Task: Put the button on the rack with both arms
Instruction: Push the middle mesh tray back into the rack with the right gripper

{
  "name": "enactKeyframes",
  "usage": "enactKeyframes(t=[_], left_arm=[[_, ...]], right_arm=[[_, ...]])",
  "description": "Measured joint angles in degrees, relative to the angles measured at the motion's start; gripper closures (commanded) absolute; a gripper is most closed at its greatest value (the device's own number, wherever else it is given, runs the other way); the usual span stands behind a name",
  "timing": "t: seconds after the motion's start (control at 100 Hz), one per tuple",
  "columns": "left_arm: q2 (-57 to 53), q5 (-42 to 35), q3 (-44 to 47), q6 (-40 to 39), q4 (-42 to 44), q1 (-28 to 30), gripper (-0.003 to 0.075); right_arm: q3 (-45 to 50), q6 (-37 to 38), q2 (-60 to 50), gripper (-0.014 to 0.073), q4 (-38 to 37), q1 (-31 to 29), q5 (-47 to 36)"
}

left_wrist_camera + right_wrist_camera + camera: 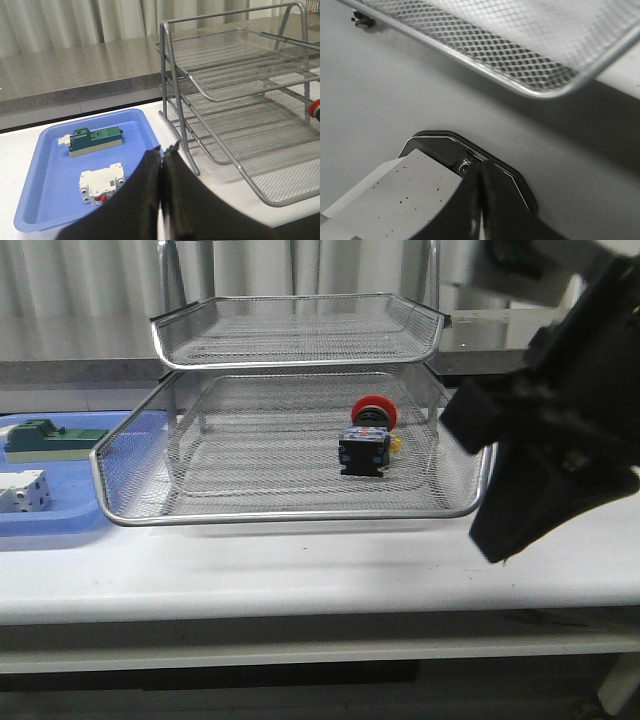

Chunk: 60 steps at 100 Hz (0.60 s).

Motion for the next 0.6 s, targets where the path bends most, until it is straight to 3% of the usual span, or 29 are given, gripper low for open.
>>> enactKeyframes(t=[0.29,0.6], left_arm=[[0.0,0.0,0.0,0.0,0.0,0.0,0.0741],[0.0,0.0,0.0,0.0,0.0,0.0,0.0741]], right_arm=[[-5.3,0.0,9.7,0.0657,1.0,6.3,-2.6],[-11.1,0.0,16.0,0.0657,0.9,7.5,-3.1]])
